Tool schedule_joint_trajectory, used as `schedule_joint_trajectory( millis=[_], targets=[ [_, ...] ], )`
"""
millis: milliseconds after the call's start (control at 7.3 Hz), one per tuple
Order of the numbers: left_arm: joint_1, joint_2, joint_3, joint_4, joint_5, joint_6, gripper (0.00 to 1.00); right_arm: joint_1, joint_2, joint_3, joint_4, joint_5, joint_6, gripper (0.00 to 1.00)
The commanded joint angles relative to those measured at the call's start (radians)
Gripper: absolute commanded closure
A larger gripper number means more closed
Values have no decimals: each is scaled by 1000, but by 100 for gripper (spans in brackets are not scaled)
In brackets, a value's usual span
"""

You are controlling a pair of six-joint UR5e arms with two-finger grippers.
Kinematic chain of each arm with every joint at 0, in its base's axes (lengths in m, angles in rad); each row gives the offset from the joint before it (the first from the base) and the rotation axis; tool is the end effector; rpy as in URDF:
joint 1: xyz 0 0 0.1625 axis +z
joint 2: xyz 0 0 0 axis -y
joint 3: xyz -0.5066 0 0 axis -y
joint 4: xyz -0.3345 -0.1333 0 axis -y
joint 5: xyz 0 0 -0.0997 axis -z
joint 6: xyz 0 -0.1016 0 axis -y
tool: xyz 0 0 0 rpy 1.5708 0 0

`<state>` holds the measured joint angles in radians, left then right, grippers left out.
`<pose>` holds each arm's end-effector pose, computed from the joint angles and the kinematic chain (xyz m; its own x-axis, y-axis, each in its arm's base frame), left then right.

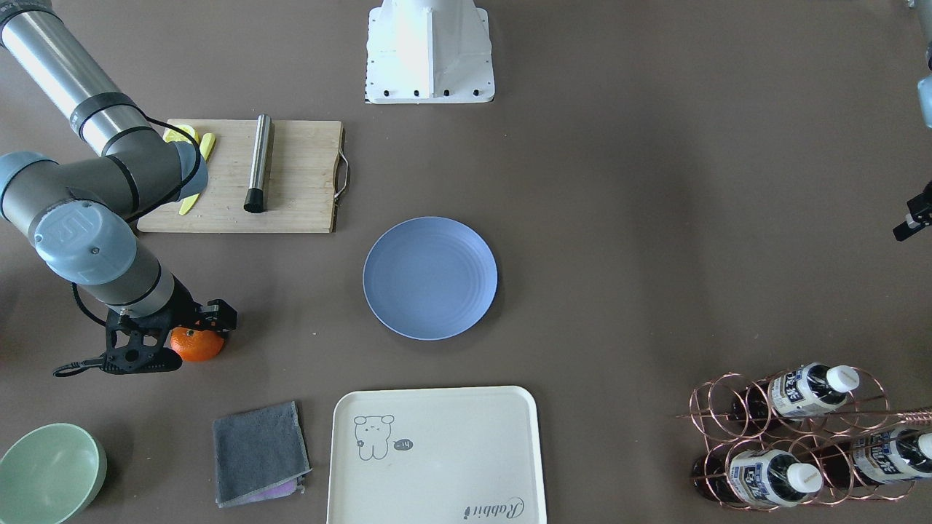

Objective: Pick orange to plate
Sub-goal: 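Close the right gripper on the orange and lift it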

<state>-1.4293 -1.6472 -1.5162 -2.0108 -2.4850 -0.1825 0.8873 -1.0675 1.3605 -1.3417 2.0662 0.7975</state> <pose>0.0168 -0.4925 0.6714 0.5683 0.2674 -0.7782 -0.0235 0.9506 0.3095 -0.3734 -0.5930 0.5374 0.7636 -0.0355 0.6447 0.0013 0.9986 0.0535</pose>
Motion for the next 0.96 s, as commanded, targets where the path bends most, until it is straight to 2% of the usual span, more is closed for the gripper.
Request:
schedule_joint_trajectory(
  millis=[0, 137, 274, 548, 822],
  targets=[
    [0, 6, -1, -11, 0, 0, 2, -16, 1, 2, 1, -50, 104, 85],
    [0, 4, 1, -11, 0, 0, 2, -28, 4, 8, 3, -52, 111, 100],
    [0, 4, -1, -11, 0, 0, 2, -28, 14, 34, 1, -48, 118, 100],
    [-2, 6, -1, -11, -2, 0, 2, -30, 20, 138, -22, -3, 249, 100],
    [-3, 6, 1, -9, -2, -2, 2, -124, 174, 138, -132, -33, 499, 100]
  ],
)
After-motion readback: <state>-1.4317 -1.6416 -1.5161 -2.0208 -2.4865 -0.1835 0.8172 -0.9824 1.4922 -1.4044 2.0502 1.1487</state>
